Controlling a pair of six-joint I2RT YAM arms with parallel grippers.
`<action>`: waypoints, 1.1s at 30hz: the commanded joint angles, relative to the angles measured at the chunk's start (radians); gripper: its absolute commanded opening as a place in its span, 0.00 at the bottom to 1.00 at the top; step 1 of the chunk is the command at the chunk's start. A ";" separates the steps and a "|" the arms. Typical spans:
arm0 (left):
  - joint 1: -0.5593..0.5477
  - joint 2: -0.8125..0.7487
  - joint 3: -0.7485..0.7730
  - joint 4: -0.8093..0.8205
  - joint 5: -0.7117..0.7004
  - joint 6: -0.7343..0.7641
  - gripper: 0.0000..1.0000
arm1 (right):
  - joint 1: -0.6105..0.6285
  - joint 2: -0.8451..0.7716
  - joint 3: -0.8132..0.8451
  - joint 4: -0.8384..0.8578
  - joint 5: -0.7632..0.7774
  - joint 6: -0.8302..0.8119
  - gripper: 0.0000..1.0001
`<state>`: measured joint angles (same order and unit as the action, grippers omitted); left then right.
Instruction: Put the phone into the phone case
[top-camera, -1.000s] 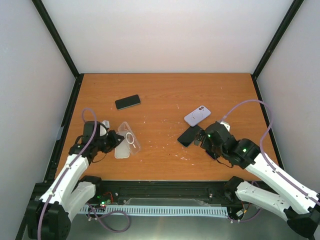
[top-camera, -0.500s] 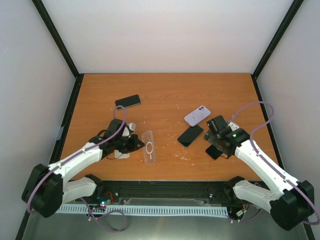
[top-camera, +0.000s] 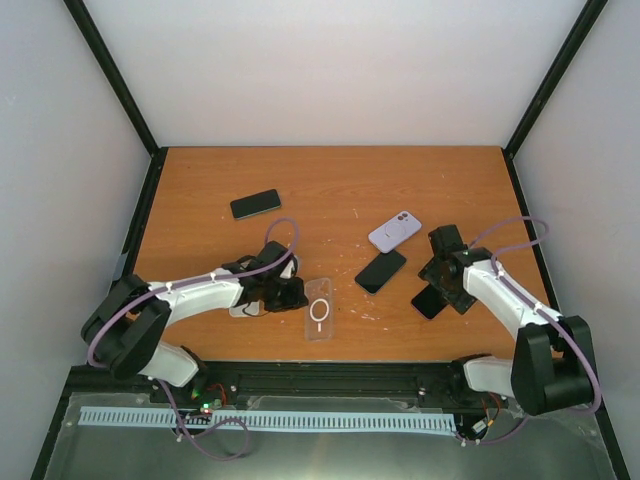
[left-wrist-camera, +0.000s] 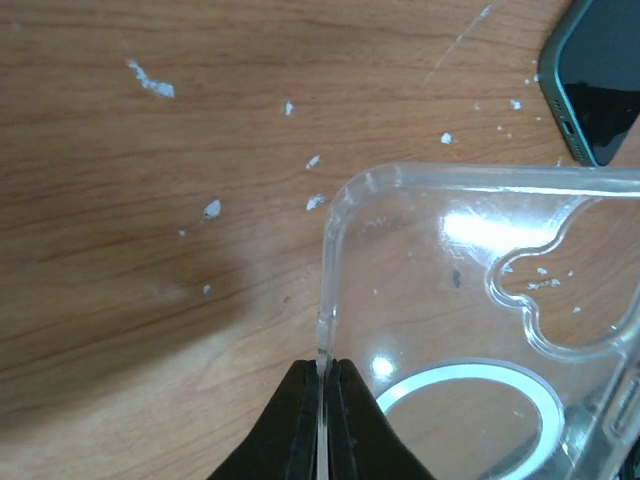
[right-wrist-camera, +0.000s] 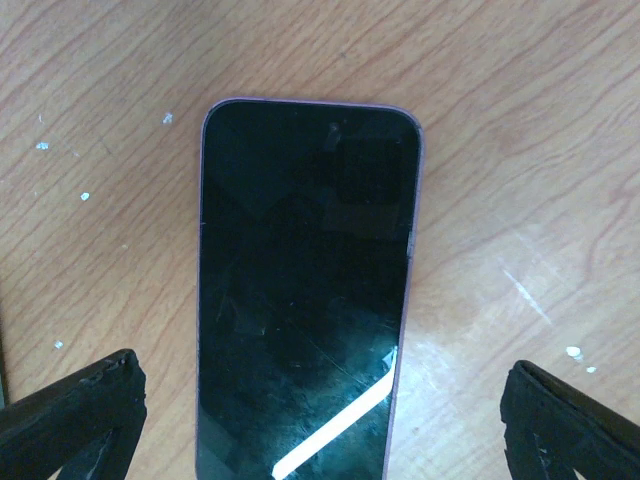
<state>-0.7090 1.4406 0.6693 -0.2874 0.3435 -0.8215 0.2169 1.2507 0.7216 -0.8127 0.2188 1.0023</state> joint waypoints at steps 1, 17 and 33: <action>-0.010 0.024 0.036 0.009 -0.042 -0.025 0.05 | -0.021 0.036 -0.013 0.085 -0.038 -0.013 0.95; -0.010 -0.130 -0.054 0.037 -0.019 -0.099 0.52 | -0.024 0.190 0.018 0.077 -0.048 0.063 0.92; -0.010 -0.289 -0.107 0.015 -0.061 -0.107 0.92 | -0.027 0.293 -0.018 0.191 -0.073 0.063 0.89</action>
<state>-0.7097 1.1599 0.5617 -0.2626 0.3038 -0.9295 0.2012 1.4956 0.7387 -0.6914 0.1680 1.0443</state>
